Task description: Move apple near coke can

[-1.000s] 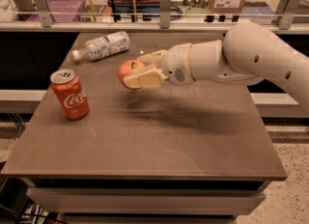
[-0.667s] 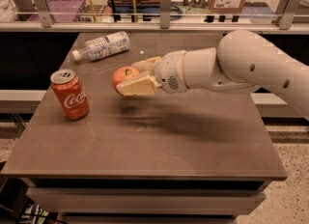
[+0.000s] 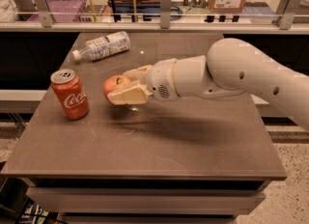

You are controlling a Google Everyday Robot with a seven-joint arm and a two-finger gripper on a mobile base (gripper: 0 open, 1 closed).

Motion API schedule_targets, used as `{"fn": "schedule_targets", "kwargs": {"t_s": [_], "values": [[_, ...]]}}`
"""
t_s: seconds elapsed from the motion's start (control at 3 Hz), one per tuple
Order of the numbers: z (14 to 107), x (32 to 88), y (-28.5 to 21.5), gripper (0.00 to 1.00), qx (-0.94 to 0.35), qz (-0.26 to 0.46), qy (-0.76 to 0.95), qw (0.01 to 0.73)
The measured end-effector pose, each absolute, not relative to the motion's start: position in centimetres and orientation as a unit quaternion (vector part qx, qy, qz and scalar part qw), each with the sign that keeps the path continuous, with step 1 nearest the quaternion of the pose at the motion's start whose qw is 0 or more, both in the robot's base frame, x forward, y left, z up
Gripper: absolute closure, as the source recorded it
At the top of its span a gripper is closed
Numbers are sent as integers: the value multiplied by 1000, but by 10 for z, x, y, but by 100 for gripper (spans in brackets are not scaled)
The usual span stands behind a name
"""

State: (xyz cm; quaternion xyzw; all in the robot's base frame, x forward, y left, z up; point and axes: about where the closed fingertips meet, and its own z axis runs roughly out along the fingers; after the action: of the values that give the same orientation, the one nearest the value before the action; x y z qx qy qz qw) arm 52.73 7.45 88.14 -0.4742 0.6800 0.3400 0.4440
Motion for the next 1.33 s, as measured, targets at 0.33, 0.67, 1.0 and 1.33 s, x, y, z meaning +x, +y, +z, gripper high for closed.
{"fn": "schedule_targets", "kwargs": {"t_s": [0.33, 0.67, 1.0, 1.33], "values": [[871, 524, 80, 100, -476, 349, 675, 443], [859, 521, 86, 100, -480, 360, 665, 444], [850, 517, 96, 100, -486, 378, 655, 438], [850, 515, 98, 77, -488, 379, 654, 438]]}}
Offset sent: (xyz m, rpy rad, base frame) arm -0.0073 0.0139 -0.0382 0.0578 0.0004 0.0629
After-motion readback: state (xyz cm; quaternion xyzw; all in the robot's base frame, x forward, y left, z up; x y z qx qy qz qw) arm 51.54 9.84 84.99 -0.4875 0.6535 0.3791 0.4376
